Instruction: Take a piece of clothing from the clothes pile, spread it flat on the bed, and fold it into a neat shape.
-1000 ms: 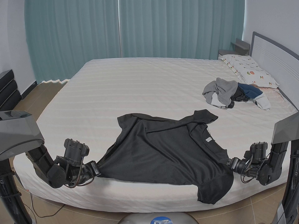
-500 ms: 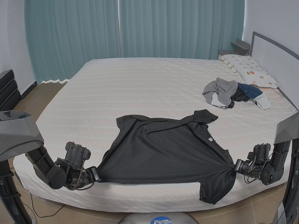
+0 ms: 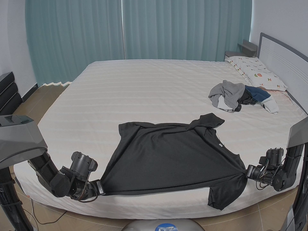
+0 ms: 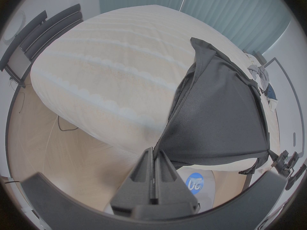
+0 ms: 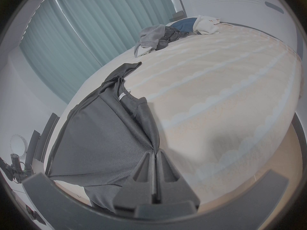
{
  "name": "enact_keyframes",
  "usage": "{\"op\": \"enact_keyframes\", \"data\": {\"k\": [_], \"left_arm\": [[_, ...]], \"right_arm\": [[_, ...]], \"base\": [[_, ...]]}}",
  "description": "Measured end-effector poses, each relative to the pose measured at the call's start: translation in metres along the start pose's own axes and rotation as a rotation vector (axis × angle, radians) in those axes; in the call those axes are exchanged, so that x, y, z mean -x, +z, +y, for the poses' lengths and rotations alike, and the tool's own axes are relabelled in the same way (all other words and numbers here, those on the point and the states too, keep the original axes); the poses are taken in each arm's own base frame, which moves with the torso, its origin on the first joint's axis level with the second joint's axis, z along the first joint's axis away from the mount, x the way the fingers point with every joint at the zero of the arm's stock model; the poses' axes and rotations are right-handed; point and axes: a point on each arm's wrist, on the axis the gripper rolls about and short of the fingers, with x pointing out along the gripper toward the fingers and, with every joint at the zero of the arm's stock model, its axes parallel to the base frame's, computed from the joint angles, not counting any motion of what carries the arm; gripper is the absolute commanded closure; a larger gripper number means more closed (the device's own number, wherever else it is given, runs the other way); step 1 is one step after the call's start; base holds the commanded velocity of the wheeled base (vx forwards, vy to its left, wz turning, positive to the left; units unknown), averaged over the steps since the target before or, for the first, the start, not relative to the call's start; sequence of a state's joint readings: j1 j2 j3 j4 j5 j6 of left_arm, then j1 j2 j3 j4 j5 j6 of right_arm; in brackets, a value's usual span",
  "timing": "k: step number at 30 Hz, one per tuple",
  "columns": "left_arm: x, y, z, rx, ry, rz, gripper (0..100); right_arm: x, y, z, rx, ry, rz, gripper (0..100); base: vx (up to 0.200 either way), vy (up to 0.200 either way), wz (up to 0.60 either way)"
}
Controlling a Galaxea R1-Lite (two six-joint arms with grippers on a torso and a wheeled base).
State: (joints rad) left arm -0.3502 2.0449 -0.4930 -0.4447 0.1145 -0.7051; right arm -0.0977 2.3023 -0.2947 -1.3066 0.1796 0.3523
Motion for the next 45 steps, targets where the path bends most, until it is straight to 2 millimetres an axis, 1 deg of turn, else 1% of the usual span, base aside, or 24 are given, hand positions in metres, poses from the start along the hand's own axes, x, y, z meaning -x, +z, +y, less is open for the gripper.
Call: {"op": "enact_keyframes", "data": {"k": [7,8,11,16,21,28,31,35,40,45], "left_arm": [[0.000,-0.001,-0.001,-0.002,0.001,0.005,100],[0.000,0.000,-0.001,-0.001,-0.001,0.005,0],[-0.001,0.000,-0.002,0.003,-0.010,0.006,0],[-0.001,0.002,-0.004,0.006,-0.020,0.000,0],[0.000,0.006,-0.007,0.020,-0.048,-0.014,0],[0.005,0.012,-0.012,0.079,-0.128,-0.007,0],[0.010,0.016,-0.015,0.109,-0.167,-0.012,0],[0.015,0.018,-0.019,0.130,-0.206,-0.015,0],[0.017,0.022,-0.022,0.161,-0.228,-0.021,0],[0.017,0.031,-0.025,0.212,-0.245,-0.040,0]], "right_arm": [[-0.004,0.000,0.005,0.006,0.020,-0.006,100],[-0.005,-0.001,0.005,0.005,0.022,-0.004,0],[-0.008,-0.002,0.005,-0.015,0.028,0.006,0],[-0.009,0.000,0.006,-0.105,0.051,-0.011,0],[-0.006,0.009,0.008,-0.211,0.096,-0.087,0],[0.001,0.022,0.011,-0.461,0.153,-0.126,0],[0.005,0.029,0.014,-0.533,0.205,-0.128,0],[0.007,0.035,0.015,-0.553,0.238,-0.138,0],[0.007,0.037,0.016,-0.563,0.245,-0.141,0],[0.006,0.036,0.016,-0.566,0.242,-0.136,0]], "base": [[0.000,0.000,0.00],[0.000,0.000,0.00],[0.000,0.000,0.00],[0.000,0.000,0.00],[0.000,0.000,0.00],[0.000,0.000,0.00],[0.000,-0.200,0.00],[0.000,-0.200,0.00],[0.000,-0.200,0.00],[0.000,0.000,0.00]]}}
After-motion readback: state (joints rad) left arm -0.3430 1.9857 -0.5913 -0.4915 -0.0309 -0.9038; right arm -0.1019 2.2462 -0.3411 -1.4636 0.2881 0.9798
